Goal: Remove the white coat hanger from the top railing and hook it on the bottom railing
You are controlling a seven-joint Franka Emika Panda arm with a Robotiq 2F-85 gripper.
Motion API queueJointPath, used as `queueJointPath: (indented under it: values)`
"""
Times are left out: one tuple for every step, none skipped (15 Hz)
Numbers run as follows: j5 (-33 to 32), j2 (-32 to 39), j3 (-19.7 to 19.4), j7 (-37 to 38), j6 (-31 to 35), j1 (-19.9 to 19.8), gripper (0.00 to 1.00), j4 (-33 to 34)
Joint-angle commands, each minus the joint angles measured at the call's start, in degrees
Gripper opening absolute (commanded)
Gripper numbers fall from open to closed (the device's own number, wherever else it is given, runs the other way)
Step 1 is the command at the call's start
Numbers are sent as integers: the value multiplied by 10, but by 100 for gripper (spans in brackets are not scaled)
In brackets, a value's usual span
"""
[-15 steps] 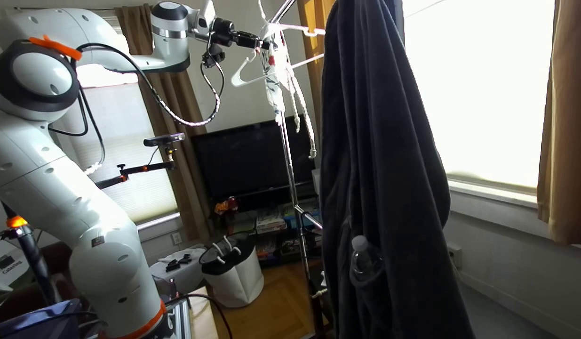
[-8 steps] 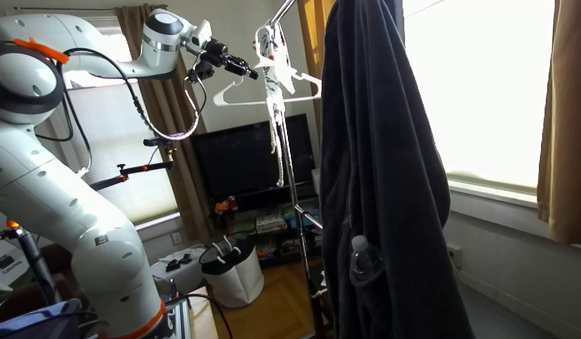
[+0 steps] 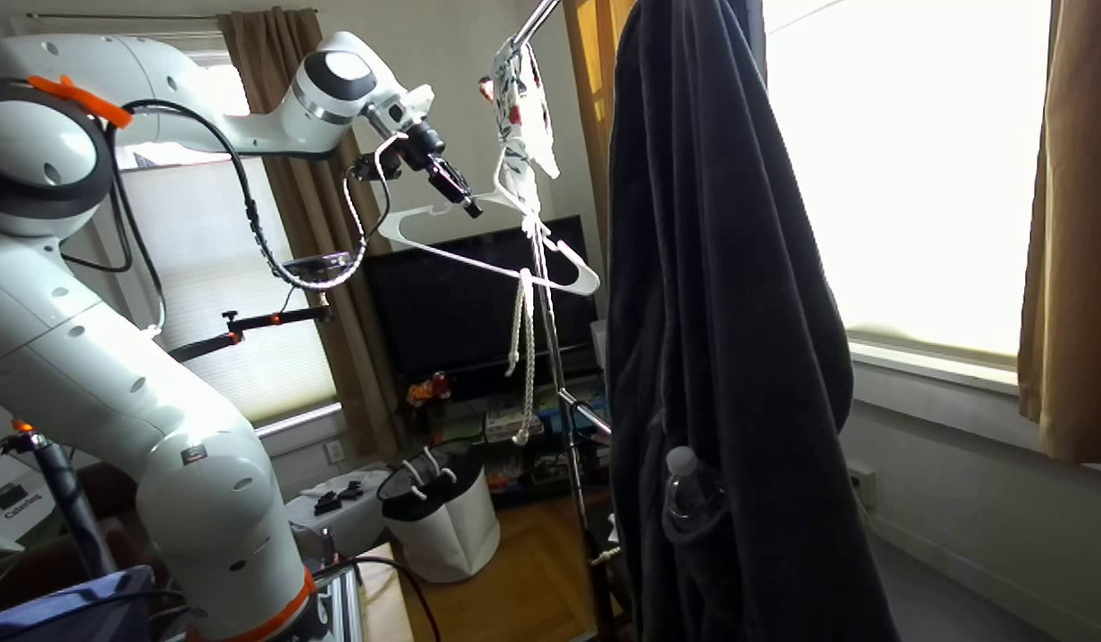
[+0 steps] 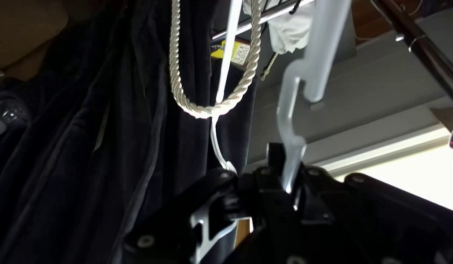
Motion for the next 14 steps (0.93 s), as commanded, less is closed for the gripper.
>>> queueJointPath:
  values:
    - [81, -20, -25, -99, 11, 13, 1, -46]
    - [101, -20, -29, -127, 6, 14, 1, -54]
    - [123, -21, -32, -153, 3, 15, 1, -61]
    - [149, -23, -37, -177, 3, 17, 1, -71]
    - [175, -23, -40, -198, -4, 17, 1, -78]
    - [196, -24, -41, -213, -18, 15, 1, -85]
    - [215, -25, -42, -224, -36, 12, 1, -91]
    - [232, -27, -43, -230, -52, 8, 1, -98]
    - [243, -29, -43, -236, -67, 5, 1, -105]
    - [252, -30, -44, -242, -81, 3, 1, -111]
    - [252, -31, -42, -244, -100, -1, 1, -117]
    - [251, -36, -43, -259, -102, -2, 1, -130]
    - [255, -38, -46, -271, -103, -3, 1, -140]
    - [254, -36, -46, -276, -110, -6, 1, -145]
